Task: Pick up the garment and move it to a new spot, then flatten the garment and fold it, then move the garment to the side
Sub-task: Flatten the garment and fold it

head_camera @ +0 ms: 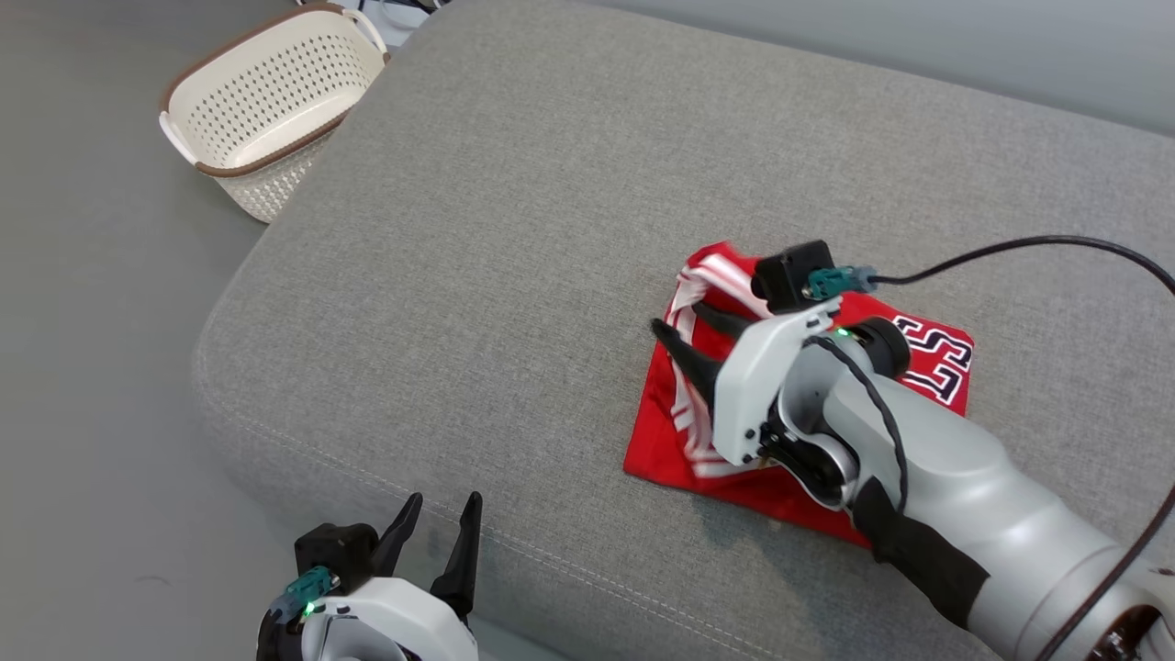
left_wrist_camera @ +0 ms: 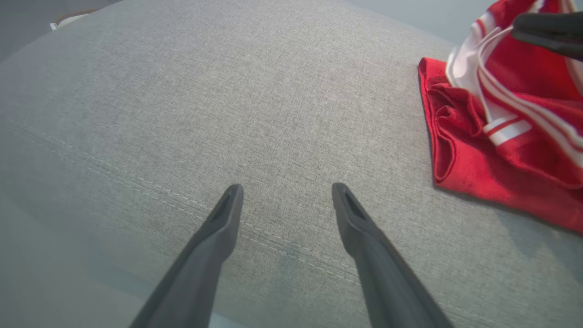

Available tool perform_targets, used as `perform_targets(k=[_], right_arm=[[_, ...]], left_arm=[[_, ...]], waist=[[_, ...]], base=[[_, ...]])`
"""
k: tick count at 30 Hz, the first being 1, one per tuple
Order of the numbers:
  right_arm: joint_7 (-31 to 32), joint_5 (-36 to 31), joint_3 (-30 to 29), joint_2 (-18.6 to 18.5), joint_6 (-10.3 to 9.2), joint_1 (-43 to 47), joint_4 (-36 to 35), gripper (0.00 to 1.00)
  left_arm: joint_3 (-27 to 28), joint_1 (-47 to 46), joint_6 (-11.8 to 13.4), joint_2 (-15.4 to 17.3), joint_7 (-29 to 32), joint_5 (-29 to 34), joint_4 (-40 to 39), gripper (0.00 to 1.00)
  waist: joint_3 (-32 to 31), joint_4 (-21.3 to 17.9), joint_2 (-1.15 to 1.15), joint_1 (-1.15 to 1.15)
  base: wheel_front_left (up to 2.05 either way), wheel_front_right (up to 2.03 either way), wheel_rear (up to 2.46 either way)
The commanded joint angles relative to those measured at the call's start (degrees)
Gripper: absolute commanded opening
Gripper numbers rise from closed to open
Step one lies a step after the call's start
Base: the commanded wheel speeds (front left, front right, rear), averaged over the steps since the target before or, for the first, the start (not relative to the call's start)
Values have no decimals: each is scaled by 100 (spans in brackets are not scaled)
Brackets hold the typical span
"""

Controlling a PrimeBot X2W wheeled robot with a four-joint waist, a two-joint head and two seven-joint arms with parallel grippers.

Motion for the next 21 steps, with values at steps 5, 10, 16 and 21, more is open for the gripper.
perform_targets(k=[5,10,16,21], right_arm=[[-99,202,2,246,0,-359,-256,100],[-761,551,-383,-11,0,-627,-735,100],[-1078,782,-899,-847,0,-373,-603,100],[-1133,920,-1138,-1189,0,249,-359,100]], left_arm=[[242,-19,96,114,-28,39,-85,100],[443,50,109,114,-28,97,-161,100],[544,33,83,114,-28,171,-233,100],[608,4,62,114,-28,229,-300,100]], waist=[[-121,-27,0,0],[-210,-278,0,0],[-261,-649,0,0],[-247,-898,0,0]], base=[[0,0,0],[0,0,0],[0,0,0],[0,0,0]])
